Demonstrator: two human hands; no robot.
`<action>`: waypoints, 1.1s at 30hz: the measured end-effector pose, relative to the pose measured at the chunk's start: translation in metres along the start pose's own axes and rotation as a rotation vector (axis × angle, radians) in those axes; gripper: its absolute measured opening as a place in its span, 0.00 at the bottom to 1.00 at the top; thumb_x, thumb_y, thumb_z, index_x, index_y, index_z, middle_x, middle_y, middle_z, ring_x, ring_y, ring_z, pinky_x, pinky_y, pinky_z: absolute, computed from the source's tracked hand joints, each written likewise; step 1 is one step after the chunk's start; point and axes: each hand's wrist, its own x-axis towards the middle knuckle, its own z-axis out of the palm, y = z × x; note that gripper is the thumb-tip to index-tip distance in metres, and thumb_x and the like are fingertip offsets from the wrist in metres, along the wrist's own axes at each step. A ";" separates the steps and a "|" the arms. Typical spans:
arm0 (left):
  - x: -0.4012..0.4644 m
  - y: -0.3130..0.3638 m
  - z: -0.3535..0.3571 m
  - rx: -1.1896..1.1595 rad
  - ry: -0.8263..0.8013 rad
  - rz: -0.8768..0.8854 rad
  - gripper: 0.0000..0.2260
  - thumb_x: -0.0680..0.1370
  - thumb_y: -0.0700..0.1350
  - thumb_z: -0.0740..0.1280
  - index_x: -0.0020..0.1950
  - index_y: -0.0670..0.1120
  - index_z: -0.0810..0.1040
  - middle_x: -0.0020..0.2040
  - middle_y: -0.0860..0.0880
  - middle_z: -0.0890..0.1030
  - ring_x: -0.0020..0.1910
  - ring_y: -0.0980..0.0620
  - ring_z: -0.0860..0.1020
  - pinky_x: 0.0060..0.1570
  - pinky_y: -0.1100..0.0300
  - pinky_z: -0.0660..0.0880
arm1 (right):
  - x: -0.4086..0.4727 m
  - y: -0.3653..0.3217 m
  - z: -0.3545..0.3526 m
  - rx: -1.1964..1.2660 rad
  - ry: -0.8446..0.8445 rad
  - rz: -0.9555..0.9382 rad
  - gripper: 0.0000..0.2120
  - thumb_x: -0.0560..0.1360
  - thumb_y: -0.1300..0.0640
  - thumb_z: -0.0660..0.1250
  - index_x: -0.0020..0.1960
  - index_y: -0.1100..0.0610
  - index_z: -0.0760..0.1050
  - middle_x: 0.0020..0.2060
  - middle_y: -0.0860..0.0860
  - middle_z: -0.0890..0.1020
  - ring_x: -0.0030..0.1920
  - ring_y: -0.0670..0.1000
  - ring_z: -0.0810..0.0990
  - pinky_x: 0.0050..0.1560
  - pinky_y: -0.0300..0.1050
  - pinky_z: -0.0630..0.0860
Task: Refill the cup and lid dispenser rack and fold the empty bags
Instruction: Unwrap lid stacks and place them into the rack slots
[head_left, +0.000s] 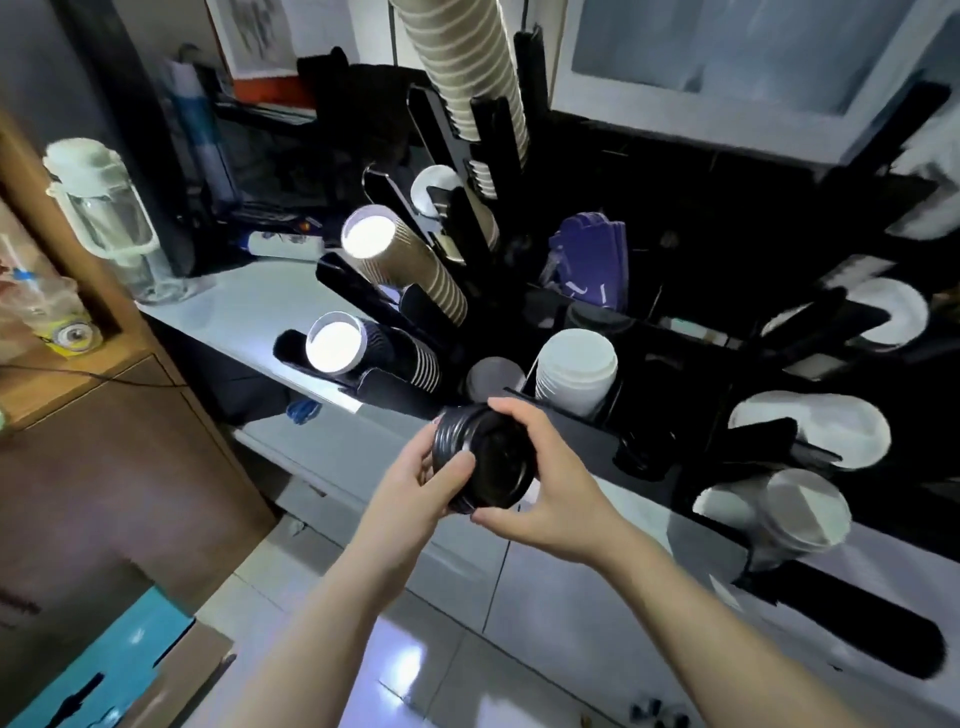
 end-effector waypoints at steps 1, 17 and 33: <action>0.010 -0.002 0.001 -0.005 -0.029 -0.004 0.18 0.76 0.48 0.65 0.67 0.52 0.73 0.58 0.47 0.82 0.57 0.48 0.80 0.48 0.60 0.77 | 0.002 0.004 -0.002 -0.018 0.020 0.022 0.43 0.62 0.49 0.78 0.70 0.36 0.58 0.66 0.37 0.67 0.68 0.40 0.67 0.64 0.31 0.64; 0.129 -0.004 0.021 0.170 -0.288 -0.011 0.17 0.77 0.36 0.67 0.61 0.55 0.73 0.56 0.51 0.81 0.53 0.62 0.79 0.55 0.68 0.74 | 0.005 0.024 -0.034 -0.449 0.825 0.432 0.45 0.61 0.57 0.79 0.72 0.50 0.60 0.69 0.50 0.60 0.67 0.35 0.59 0.64 0.21 0.52; 0.173 -0.036 0.040 1.396 -0.480 0.553 0.37 0.76 0.56 0.65 0.78 0.53 0.48 0.79 0.46 0.43 0.77 0.46 0.40 0.73 0.43 0.47 | 0.044 0.051 -0.068 -0.867 0.545 0.888 0.45 0.65 0.54 0.76 0.74 0.51 0.54 0.71 0.57 0.57 0.66 0.62 0.65 0.61 0.52 0.70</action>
